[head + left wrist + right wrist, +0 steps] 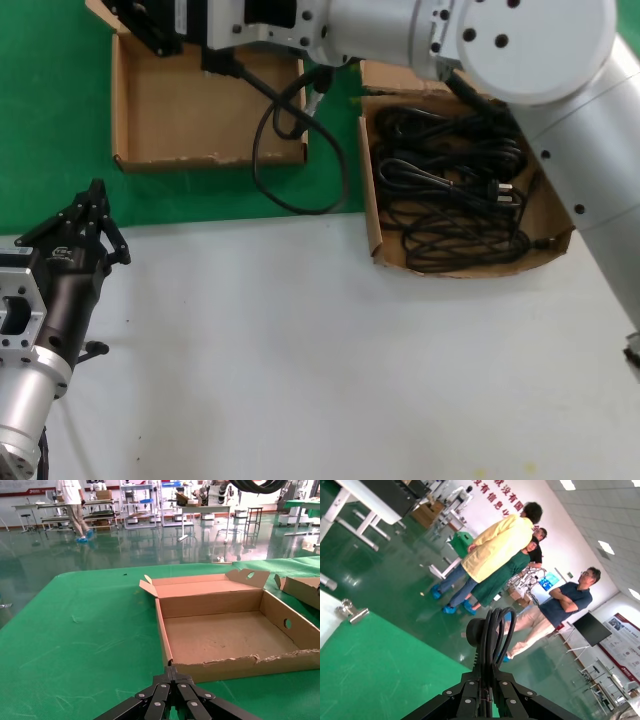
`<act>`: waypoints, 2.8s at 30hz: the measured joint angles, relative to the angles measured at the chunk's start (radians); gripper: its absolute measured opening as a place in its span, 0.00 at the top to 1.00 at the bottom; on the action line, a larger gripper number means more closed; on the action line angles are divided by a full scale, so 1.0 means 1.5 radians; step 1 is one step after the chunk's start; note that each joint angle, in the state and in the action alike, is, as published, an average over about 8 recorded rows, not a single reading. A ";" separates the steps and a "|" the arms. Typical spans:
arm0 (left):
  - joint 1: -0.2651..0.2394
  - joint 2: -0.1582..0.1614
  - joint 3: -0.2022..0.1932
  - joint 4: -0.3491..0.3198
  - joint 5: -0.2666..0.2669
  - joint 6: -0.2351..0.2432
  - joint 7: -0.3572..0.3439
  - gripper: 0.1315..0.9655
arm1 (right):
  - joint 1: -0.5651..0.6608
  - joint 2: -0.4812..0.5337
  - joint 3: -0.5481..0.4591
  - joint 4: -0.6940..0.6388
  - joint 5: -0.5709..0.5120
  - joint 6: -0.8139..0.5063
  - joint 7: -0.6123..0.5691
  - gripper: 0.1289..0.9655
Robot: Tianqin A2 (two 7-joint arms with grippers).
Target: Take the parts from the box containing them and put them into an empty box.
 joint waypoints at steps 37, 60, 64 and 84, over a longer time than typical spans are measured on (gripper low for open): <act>0.000 0.000 0.000 0.000 0.000 0.000 0.000 0.98 | -0.058 0.009 0.062 -0.055 0.147 0.060 -0.136 0.57; 0.000 0.000 0.000 0.000 0.000 0.000 0.000 0.98 | -0.325 0.059 0.371 0.164 0.412 0.054 -0.224 0.10; 0.000 0.000 0.000 0.000 0.000 0.000 0.000 0.98 | -0.363 0.040 0.409 0.171 0.447 0.044 -0.249 0.07; 0.000 0.000 0.000 0.000 0.000 0.000 0.000 0.96 | -0.443 0.012 0.456 0.185 0.490 0.032 -0.264 0.00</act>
